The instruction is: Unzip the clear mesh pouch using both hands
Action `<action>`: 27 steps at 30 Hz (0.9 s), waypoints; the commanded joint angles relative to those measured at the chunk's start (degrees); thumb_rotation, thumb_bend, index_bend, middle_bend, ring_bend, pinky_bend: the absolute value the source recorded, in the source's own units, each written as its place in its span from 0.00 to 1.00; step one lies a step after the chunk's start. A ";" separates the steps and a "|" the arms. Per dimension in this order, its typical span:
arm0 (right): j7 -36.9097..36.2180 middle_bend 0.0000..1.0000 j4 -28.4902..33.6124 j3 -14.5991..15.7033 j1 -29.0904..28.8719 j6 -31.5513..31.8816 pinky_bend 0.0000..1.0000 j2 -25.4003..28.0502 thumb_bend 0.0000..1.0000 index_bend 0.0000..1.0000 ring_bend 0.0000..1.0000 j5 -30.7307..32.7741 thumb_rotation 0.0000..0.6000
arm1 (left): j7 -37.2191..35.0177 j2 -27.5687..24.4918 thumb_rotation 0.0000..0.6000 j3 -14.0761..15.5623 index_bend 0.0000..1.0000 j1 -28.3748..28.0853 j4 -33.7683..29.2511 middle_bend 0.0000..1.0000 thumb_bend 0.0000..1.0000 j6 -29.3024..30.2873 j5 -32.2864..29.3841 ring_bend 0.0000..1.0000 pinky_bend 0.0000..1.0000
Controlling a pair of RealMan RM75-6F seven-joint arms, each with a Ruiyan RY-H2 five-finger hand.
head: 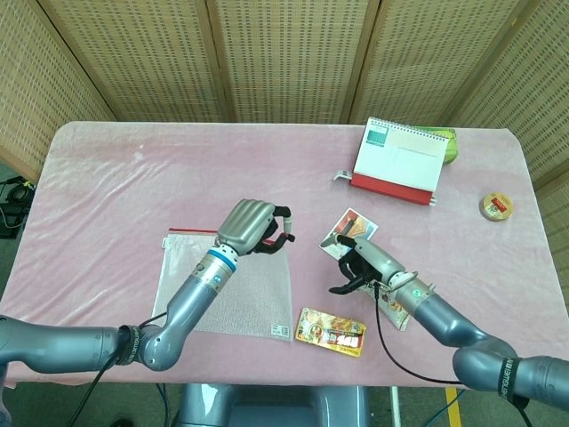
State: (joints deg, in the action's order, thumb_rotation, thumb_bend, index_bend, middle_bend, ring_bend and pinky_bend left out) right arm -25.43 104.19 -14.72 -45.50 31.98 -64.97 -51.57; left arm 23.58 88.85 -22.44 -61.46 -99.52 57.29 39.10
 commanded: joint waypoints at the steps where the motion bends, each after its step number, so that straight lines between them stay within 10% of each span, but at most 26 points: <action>1: 1.36 0.89 -0.89 -0.26 -2.15 1.18 1.00 -3.00 0.00 0.30 0.89 4.44 1.00 | -0.63 0.59 1.00 -0.53 0.88 -0.46 -0.09 0.97 0.57 0.19 -0.68 0.87 1.00; 27: 4.45 0.92 -1.87 -3.75 -2.56 13.48 1.00 -14.15 0.21 0.47 0.92 15.78 1.00 | -6.16 2.78 1.00 -2.36 0.88 -1.12 -2.05 0.97 0.57 2.66 -2.30 0.87 1.00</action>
State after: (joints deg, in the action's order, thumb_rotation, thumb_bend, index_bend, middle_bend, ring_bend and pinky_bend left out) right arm -21.15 102.63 -18.18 -48.21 45.11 -78.62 -36.30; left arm 17.35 91.56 -24.85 -62.51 -101.51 59.85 36.89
